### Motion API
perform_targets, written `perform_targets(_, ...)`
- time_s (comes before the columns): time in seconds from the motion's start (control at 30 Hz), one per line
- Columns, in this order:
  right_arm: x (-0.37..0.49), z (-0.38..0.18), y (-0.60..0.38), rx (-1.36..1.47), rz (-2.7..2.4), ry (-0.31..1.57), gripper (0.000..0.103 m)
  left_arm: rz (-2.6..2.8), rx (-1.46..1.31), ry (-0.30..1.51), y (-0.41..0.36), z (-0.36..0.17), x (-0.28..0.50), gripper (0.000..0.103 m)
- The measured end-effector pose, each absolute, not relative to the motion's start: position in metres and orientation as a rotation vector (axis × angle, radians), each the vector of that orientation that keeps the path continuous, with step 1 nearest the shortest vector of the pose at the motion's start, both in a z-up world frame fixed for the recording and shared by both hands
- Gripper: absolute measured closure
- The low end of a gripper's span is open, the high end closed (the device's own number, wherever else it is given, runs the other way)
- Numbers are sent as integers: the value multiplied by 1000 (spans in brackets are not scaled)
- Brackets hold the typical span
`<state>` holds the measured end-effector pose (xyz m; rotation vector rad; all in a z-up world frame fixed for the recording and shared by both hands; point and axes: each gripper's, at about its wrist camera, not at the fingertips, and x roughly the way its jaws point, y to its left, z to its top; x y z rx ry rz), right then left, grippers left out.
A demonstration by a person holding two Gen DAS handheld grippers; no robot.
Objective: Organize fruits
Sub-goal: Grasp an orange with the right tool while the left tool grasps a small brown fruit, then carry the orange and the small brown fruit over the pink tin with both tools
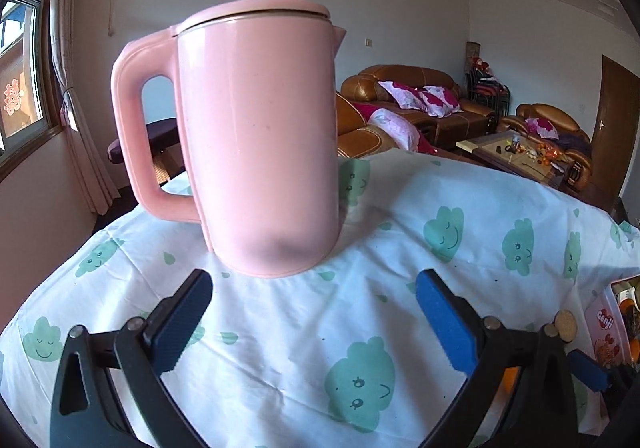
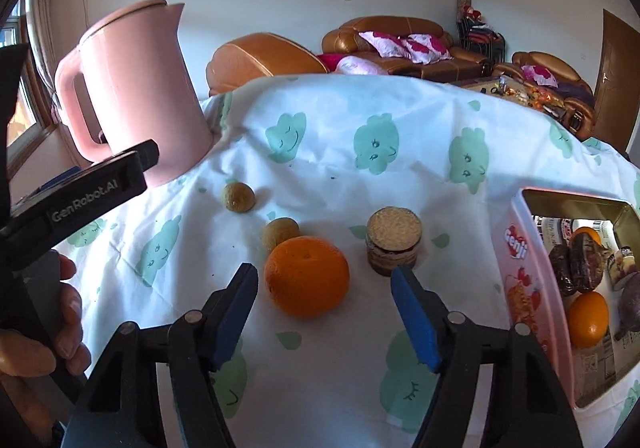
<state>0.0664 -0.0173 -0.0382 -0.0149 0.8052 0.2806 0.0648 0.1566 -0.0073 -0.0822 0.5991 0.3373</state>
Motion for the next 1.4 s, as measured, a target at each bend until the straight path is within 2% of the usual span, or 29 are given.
perform_targets(0.17, 75, -46, -8, -24, 312, 858, 34, 347, -114, 594, 167, -7, 66, 0)
perform_targets(0.23, 75, -48, -7, -30, 321, 871, 53, 322, -110, 595, 165, -8, 67, 0)
perform_targets(0.43, 66, -44, -21, 26, 362, 858, 54, 220, -44, 582, 147, -7, 66, 0)
perform_targets(0.77, 14, -8, -79, -17, 242, 612, 54, -115, 38, 583, 94, -5, 58, 2)
perform_targets(0.8, 13, -7, -85, -14, 225, 602, 54, -160, 34, 596, 89, -6, 58, 4)
perform_targets(0.87, 13, -3, -96, 8, 209, 592, 54, -237, 36, 621, 77, -9, 60, 16)
perform_targets(0.9, 14, -2, -101, 20, 204, 587, 54, -255, 48, 634, 70, -12, 60, 19)
perform_targets(1.07, 15, 4, -112, 44, 203, 574, 54, -255, 137, 750, 41, -30, 79, 52)
perform_targets(1.13, 15, 5, -113, 48, 207, 574, 54, -260, 151, 803, 36, -39, 86, 60)
perform_targets(1.2, 16, 4, -113, 55, 210, 578, 54, -276, 149, 826, 31, -43, 90, 60)
perform_targets(1.23, 16, 3, -114, 58, 212, 582, 54, -263, 163, 846, 29, -46, 93, 64)
perform_targets(1.27, 16, 2, -113, 61, 213, 584, 54, -255, 172, 871, 28, -50, 95, 74)
perform_targets(1.4, 18, 1, -113, 67, 219, 595, 54, -269, 112, 886, 36, -52, 98, 73)
